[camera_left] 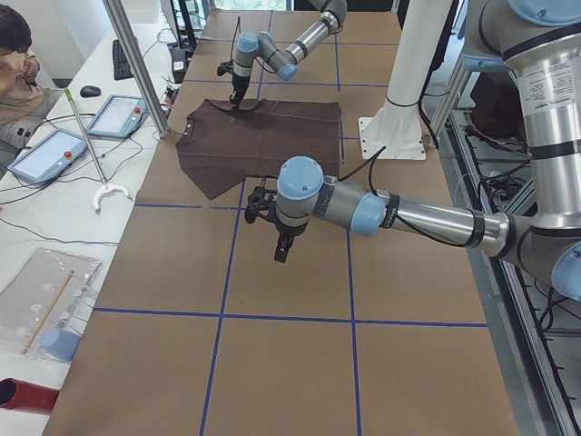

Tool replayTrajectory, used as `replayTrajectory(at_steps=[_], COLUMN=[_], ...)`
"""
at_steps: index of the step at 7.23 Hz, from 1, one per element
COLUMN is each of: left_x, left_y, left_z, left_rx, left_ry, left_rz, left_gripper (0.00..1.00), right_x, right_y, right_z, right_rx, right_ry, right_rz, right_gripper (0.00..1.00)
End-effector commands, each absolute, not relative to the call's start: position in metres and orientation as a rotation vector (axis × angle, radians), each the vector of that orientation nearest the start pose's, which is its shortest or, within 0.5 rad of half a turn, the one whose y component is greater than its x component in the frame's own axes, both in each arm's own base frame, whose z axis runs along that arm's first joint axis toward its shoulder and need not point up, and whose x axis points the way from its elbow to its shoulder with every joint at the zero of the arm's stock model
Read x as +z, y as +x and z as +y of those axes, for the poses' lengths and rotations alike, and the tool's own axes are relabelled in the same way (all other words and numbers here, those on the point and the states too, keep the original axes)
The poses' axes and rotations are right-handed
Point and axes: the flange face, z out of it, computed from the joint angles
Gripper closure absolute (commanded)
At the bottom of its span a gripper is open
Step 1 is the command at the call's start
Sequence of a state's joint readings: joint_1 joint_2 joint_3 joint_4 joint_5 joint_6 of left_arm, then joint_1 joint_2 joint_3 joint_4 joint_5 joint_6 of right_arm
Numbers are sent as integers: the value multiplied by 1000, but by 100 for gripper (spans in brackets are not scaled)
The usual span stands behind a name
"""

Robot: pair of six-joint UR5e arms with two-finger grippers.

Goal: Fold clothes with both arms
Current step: 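Grasp the sleeve with the right gripper while the left gripper approaches the other sleeve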

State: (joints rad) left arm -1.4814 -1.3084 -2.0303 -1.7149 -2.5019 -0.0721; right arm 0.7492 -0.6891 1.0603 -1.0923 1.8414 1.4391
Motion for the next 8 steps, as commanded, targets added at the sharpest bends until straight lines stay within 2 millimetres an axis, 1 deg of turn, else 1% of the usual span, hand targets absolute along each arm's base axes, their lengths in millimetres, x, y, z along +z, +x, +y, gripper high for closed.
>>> replayTrajectory(at_steps=[1, 2, 3, 4, 5, 6, 7, 8], left_x=[510, 499, 491, 480, 469, 479, 473, 460], left_y=[-17, -10, 16, 43, 92, 138, 174, 227], left_z=[-395, -399, -405, -434, -469, -495, -532, -561], left_rx=[165, 146, 172, 131, 136, 118, 67, 32], left_ry=[247, 269, 288, 266, 232, 198, 158, 120], left_rz=[948, 992, 1033, 1067, 1059, 998, 989, 973], left_gripper=[0, 0, 0, 0, 0, 0, 0, 0], right_x=[251, 246, 228, 203, 185, 169, 172, 182], right_y=[-557, -571, -581, -575, -570, -551, -513, -465], right_z=[-652, -651, -641, -620, -581, -530, -480, -444], right_rx=[527, 528, 539, 573, 547, 507, 474, 452], right_ry=[119, 133, 167, 148, 131, 118, 106, 98], right_rz=[-883, -870, -880, -931, -944, -965, -992, -1031], right_gripper=[64, 20, 0, 0, 0, 0, 0, 0])
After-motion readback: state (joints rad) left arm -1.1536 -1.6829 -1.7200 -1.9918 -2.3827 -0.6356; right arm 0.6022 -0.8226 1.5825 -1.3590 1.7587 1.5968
